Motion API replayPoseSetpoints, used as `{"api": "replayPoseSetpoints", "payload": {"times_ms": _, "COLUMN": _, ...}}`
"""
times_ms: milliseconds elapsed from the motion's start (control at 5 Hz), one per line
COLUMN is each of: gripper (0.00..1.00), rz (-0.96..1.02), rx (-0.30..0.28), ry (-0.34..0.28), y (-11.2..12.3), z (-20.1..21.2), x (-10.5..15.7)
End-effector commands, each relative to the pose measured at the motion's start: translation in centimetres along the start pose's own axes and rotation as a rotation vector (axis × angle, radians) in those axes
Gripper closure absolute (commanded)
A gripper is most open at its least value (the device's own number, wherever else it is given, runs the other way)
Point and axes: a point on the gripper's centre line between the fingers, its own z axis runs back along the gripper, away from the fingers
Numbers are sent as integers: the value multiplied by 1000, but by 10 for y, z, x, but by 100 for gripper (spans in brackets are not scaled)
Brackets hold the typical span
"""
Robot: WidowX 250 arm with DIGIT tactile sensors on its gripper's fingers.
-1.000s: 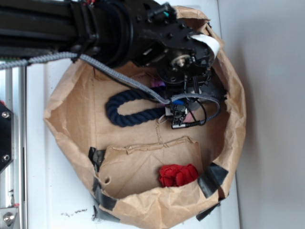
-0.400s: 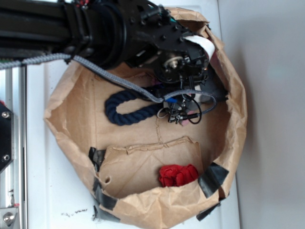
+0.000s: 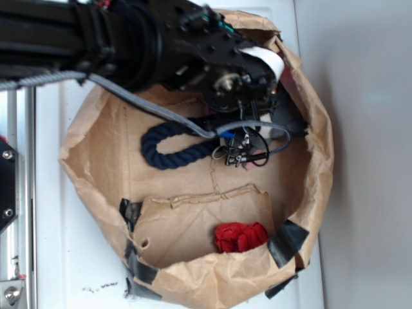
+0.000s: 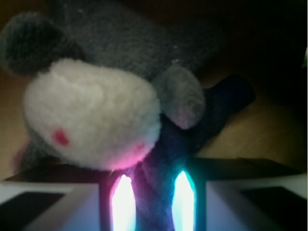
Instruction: Grab the blue rope.
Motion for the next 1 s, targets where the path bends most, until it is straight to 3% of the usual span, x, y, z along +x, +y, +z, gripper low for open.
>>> {"api": "replayPoseSetpoints", "payload": {"times_ms": 0, "gripper": 100, "rz": 33, "rx": -84, "ry": -187, "y": -14, "z": 111, "x": -20}}
{"api": "replayPoseSetpoints", "payload": {"times_ms": 200, "gripper": 100, "rz": 1, "rx": -82, "ry": -179, "y": -33, "z": 162, "x": -20}}
{"api": "replayPoseSetpoints", "payload": {"times_ms": 400, "gripper": 100, "rz": -4, "rx": -73, "ry": -147, "y": -41, "z": 209, "x": -4}}
{"api": "replayPoseSetpoints", "payload": {"times_ms": 600, "gripper": 100, "rz": -18, "rx": -73, "ry": -86, "y": -45, "z": 228, "x": 7}}
{"api": "replayPoseSetpoints", "payload": {"times_ms": 800, "gripper": 86, "rz": -10, "rx": -36, "ry": -14, "y": -47, "z": 228, "x": 7}}
